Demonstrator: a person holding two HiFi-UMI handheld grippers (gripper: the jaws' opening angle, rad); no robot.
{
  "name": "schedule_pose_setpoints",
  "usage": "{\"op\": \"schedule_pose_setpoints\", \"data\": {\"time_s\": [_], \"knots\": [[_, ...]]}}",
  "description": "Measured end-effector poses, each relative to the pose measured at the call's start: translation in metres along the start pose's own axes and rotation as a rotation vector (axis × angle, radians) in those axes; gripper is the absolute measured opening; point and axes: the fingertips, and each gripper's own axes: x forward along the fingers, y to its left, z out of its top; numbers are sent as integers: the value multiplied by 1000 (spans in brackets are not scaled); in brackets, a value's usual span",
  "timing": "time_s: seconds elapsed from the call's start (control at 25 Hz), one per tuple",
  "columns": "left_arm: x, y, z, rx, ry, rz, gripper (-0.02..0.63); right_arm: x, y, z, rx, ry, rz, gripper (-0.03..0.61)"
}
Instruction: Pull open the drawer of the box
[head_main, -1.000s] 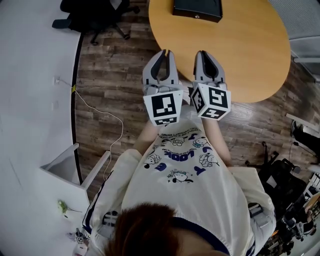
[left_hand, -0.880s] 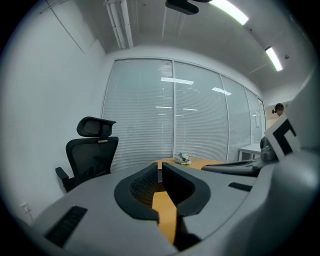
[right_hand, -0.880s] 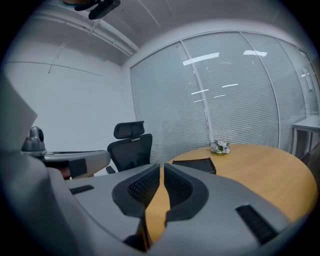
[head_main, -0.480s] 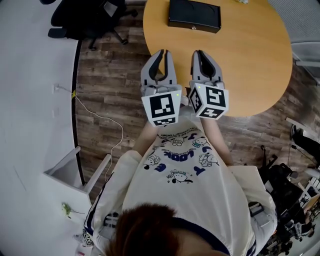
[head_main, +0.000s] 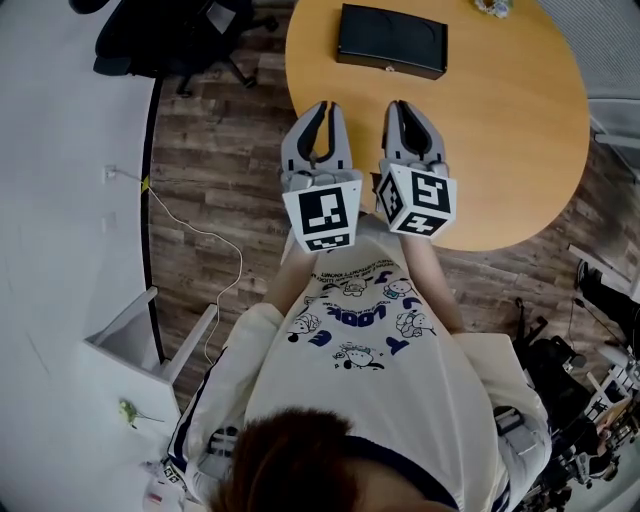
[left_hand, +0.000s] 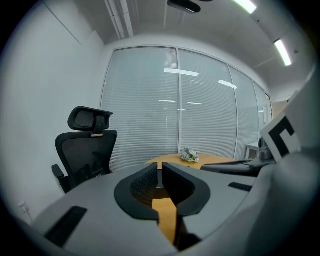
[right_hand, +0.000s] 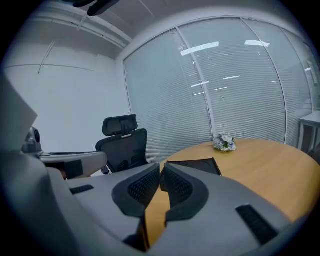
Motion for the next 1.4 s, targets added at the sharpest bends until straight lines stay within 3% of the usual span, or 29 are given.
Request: {"op": "schedule_pose_setpoints", "data": {"time_s": [1.12,1.4], "knots": [[97,16,-34,-4,138,-129,35,86,-39,-26,43,132,-146,46],[116,12,-47,-4,177,-159,35,102,-46,-35,49,165,-146,65]]}}
